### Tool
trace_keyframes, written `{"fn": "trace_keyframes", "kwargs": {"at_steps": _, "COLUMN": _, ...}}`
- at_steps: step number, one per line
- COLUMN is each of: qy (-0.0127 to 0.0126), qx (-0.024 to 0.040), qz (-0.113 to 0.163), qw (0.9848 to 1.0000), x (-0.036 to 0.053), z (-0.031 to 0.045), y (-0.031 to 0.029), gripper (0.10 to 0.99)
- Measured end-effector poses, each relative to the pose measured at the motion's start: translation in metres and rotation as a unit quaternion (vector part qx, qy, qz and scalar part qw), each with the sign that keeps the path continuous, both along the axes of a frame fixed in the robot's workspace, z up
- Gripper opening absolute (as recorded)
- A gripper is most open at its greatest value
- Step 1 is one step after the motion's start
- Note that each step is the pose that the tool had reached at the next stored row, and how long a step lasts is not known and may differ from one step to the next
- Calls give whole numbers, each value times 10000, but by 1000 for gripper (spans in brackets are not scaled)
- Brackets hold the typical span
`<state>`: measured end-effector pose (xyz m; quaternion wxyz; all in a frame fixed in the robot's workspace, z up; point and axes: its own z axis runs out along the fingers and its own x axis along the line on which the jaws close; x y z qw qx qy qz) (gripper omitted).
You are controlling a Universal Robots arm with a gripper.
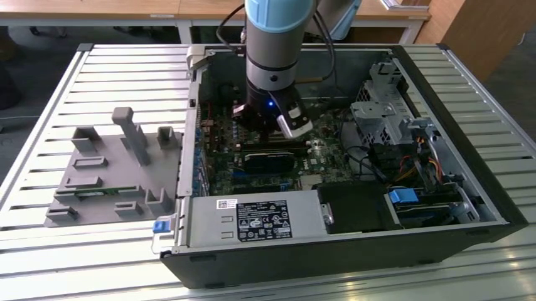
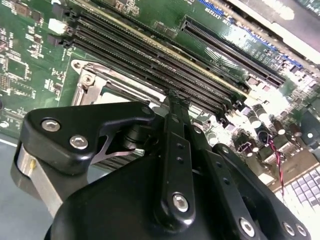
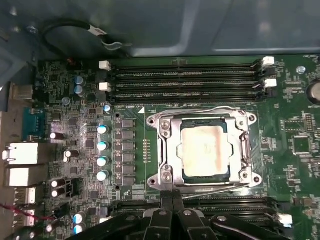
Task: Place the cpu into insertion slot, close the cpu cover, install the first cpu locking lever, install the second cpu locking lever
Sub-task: 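Install the second cpu locking lever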
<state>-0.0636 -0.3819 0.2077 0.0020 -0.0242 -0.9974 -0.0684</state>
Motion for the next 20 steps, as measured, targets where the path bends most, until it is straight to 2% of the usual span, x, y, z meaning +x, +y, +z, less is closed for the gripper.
{"fn": "trace_keyframes", "kwargs": {"at_steps": 2, "qy": 1, "qx": 28, "qz": 0, "qw": 10000, "x": -1, "z": -11, "y": -1, "gripper": 106}}
{"fn": "trace_keyframes", "kwargs": {"at_steps": 4, "qy": 0, "qx": 84, "qz": 0, "qw": 10000, "x": -3, "z": -15, "y": -6, "gripper": 106}}
{"fn": "trace_keyframes", "kwargs": {"at_steps": 6, "qy": -7, "qx": 127, "qz": -1, "qw": 9999, "x": -38, "z": -17, "y": -22, "gripper": 106}}
{"fn": "trace_keyframes", "kwargs": {"at_steps": 9, "qy": -16, "qx": 147, "qz": -1, "qw": 9999, "x": -87, "z": -22, "y": -33, "gripper": 106}}
{"fn": "trace_keyframes", "kwargs": {"at_steps": 13, "qy": -18, "qx": 167, "qz": -1, "qw": 9999, "x": -92, "z": -50, "y": -47, "gripper": 106}}
{"fn": "trace_keyframes", "kwargs": {"at_steps": 20, "qy": -21, "qx": 244, "qz": 0, "qw": 9997, "x": -107, "z": -80, "y": -51, "gripper": 106}}
